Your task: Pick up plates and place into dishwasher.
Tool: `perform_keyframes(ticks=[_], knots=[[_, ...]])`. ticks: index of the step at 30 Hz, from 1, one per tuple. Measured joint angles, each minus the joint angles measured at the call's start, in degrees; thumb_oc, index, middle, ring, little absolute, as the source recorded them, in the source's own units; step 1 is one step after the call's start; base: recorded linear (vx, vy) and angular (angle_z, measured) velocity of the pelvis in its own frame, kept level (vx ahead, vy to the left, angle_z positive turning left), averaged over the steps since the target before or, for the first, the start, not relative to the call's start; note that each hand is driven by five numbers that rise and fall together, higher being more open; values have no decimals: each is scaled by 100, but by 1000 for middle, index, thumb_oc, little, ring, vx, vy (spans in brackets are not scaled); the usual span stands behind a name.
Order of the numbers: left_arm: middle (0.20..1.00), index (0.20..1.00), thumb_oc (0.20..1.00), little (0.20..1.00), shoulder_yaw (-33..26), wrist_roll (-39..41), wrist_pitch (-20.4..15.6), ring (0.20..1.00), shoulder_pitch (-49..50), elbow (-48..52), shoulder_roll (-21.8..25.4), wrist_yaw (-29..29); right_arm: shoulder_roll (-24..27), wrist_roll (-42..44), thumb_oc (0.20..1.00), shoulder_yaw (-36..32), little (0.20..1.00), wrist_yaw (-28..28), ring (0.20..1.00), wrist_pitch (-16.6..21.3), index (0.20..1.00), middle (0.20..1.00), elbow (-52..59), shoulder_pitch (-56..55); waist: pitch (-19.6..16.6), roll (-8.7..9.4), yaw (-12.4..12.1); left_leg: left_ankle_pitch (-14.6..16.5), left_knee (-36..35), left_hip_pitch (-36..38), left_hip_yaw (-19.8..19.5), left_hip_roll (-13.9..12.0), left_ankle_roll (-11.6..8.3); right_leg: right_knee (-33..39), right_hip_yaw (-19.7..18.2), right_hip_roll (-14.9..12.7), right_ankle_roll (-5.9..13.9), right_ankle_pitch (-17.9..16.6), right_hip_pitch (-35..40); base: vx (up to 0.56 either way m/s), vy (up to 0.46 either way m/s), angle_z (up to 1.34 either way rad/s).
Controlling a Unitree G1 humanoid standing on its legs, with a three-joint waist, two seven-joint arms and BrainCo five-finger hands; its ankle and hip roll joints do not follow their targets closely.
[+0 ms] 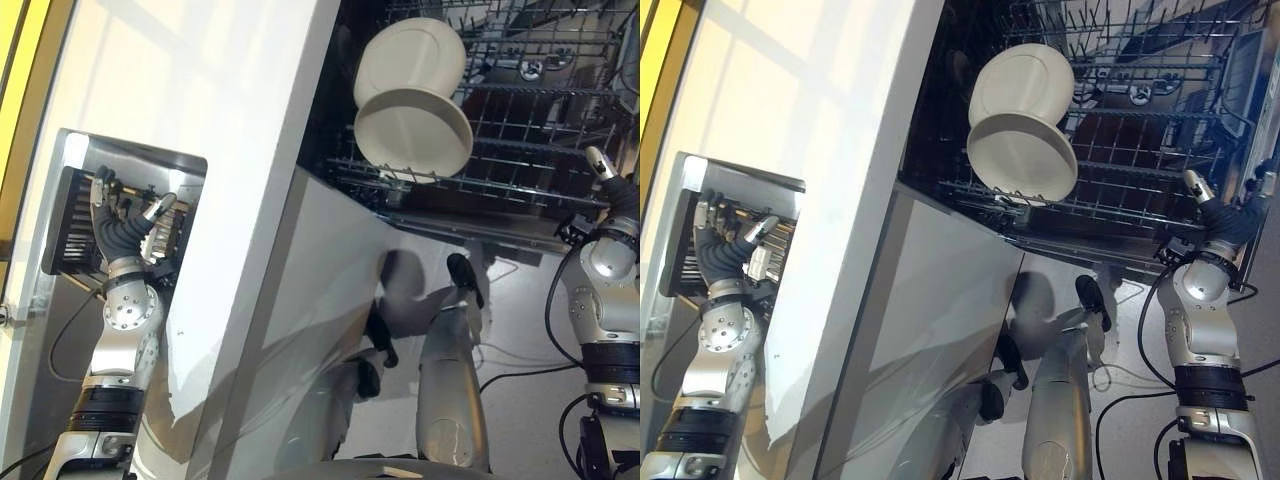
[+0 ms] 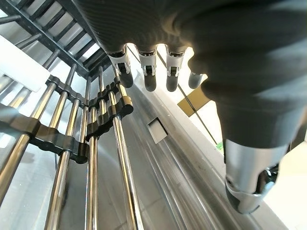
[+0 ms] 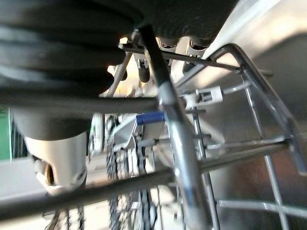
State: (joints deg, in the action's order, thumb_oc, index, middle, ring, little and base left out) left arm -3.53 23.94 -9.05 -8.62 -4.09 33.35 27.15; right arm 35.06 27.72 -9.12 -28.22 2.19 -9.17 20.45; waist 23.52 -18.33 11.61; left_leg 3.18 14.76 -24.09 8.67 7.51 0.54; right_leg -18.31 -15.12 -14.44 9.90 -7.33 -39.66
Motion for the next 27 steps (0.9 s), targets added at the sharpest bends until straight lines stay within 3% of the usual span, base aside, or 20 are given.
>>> perform_keyframes(ticks=[5,12,15,24,27], knots=[[1000,1000,1000,1000,7,-24,41,1000,-39,84,39,4,-130,-2,1000,347,1000,210,1000,-12,1000,1000,9,36,-2,-2,-51,9,67,-128,-169,11,-16,-45,68,17,-26,16,-46,-2,20,4],[1000,1000,1000,1000,108,-58,96,1000,-236,322,-40,57,-299,-4,1000,777,1000,221,1000,-100,1000,1000,9,209,-2,-2,-323,18,87,-168,-338,-14,-39,-64,239,17,-99,44,-29,1,40,6],[1000,1000,1000,1000,147,-61,93,1000,-304,430,-147,54,-442,-5,1000,915,1000,153,1000,-189,1000,1000,9,269,-3,-4,-402,10,89,-146,-487,-14,-51,-66,417,-24,-132,82,71,26,65,19],[1000,1000,1000,1000,241,-67,98,1000,-216,399,-462,-7,-538,-6,1000,1002,1000,-82,1000,-377,1000,1000,5,331,5,7,-956,-47,209,-266,-899,42,-105,-255,971,-270,-159,319,232,16,13,32],[1000,1000,1000,1000,279,-69,108,1000,-195,354,-472,-33,-567,-8,1000,1185,1000,-168,1000,-480,1000,1000,-73,558,16,21,-1014,-74,296,-370,-902,55,-79,-366,1168,-381,-135,428,231,23,-1,41]])
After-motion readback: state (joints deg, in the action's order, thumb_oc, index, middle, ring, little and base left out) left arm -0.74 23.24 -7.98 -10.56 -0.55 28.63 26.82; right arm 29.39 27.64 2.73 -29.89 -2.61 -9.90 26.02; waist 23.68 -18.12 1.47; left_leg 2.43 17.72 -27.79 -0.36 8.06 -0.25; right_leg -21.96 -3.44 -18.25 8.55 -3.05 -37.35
